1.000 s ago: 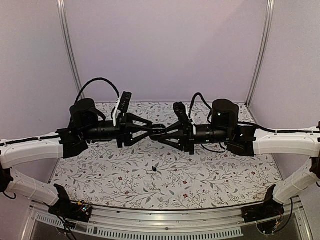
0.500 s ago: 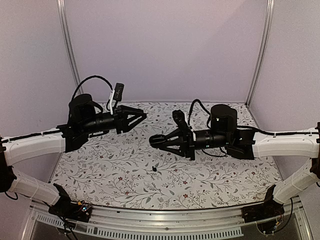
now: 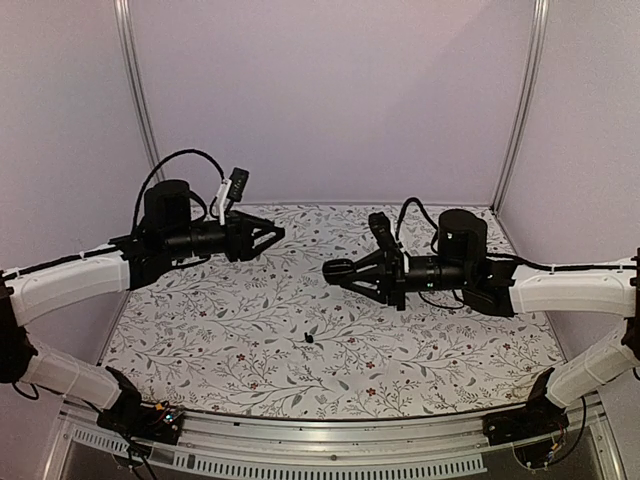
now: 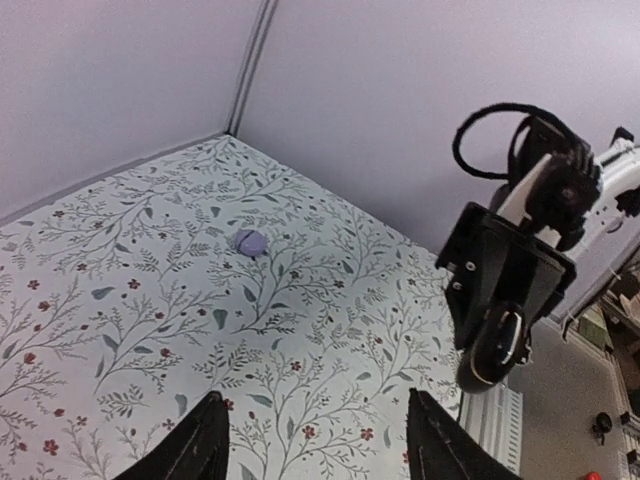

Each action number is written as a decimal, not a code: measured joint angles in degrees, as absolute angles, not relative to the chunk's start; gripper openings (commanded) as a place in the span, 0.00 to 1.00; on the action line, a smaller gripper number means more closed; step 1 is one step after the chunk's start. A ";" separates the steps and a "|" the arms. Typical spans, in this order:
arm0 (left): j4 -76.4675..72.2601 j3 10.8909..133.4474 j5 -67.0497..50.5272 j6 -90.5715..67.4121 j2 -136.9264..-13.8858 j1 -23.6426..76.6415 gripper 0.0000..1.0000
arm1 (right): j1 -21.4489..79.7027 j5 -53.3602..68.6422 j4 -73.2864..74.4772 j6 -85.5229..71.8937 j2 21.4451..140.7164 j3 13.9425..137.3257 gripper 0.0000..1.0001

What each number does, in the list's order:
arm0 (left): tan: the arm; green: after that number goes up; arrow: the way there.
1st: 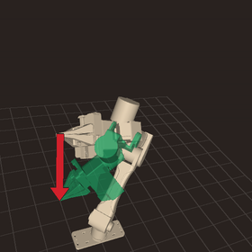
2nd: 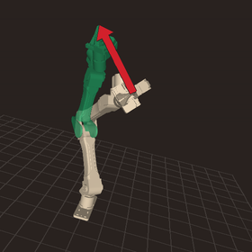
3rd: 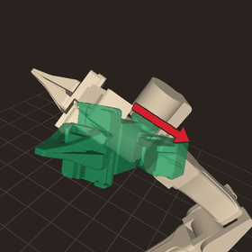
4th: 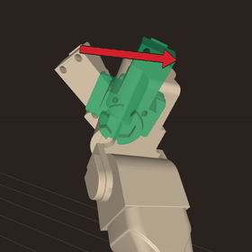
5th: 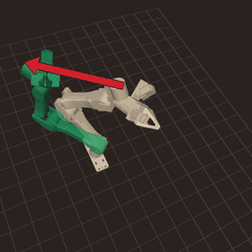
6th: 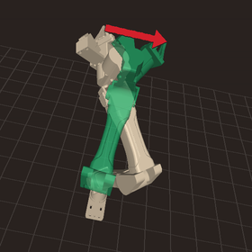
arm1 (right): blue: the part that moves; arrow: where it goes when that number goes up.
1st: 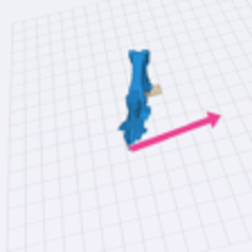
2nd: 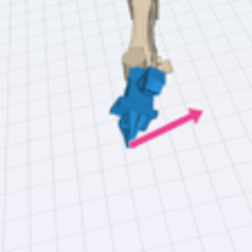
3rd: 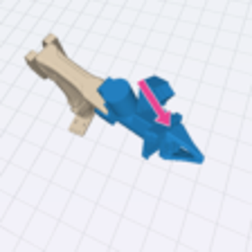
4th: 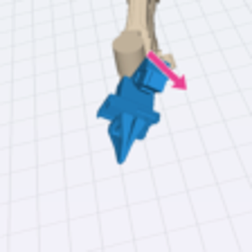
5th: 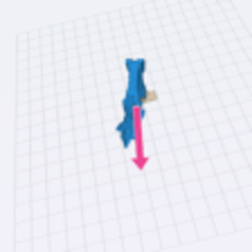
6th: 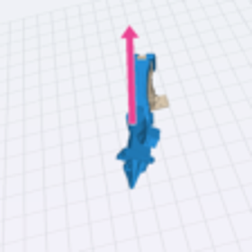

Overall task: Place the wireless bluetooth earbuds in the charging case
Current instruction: Open the charging case.

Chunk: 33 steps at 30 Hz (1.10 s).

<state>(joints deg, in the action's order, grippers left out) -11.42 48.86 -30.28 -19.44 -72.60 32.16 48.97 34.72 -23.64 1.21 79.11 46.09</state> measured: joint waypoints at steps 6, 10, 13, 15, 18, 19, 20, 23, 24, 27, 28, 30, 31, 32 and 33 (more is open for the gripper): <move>-10.09 49.17 -36.77 -10.79 -71.85 42.89 0.61 | 48.36 37.30 -23.20 1.26 79.37 46.13 0.00; -9.06 50.65 -38.41 -8.14 -72.55 44.97 0.60 | 48.38 38.76 -22.00 1.43 80.07 46.46 0.00; -9.15 52.42 -38.83 -7.68 -74.46 46.19 0.58 | 48.86 39.48 -20.60 2.02 80.31 46.94 0.00; -9.61 52.95 -38.85 -7.86 -75.81 46.50 0.57 | 49.52 39.59 -19.77 2.68 80.55 47.70 0.00; -9.91 53.01 -39.13 -8.10 -77.34 46.78 0.56 | 50.28 39.64 -19.07 3.53 80.66 48.38 0.00; -9.96 53.01 -39.35 -8.10 -77.71 46.98 0.56 | 50.43 39.70 -19.00 3.70 80.66 48.45 0.00; -9.96 53.01 -39.51 -8.10 -77.95 47.18 0.56 | 50.57 39.75 -18.81 3.86 80.66 48.49 0.00; -9.65 53.21 -39.62 -7.81 -78.54 47.90 0.56 | 50.63 39.83 -18.04 3.97 80.66 48.49 0.00; -9.45 53.45 -39.62 -7.60 -78.78 48.14 0.56 | 50.65 39.86 -17.89 3.97 80.66 48.49 0.00; -8.80 54.17 -39.62 -7.03 -79.42 48.75 0.55 | 50.74 39.90 -17.58 3.97 80.66 48.49 0.00; -8.64 54.41 -39.55 -6.90 -79.57 48.90 0.55 | 50.76 40.05 -17.50 3.97 80.66 48.53 0.00; -8.32 54.72 -39.29 -6.72 -79.85 49.15 0.53 | 50.92 40.29 -17.34 3.99 80.66 48.69 0.00; -8.08 54.85 -39.05 -6.63 -79.88 49.17 0.53 | 50.98 40.49 -17.30 4.03 80.66 48.82 0.00; -7.86 54.96 -38.94 -6.63 -79.88 49.17 0.52 | 51.00 40.51 -17.23 4.08 80.66 48.88 0.00; -7.66 55.16 -38.65 -6.55 -79.88 49.23 0.51 | 51.00 40.62 -17.15 4.12 80.66 48.99 0.00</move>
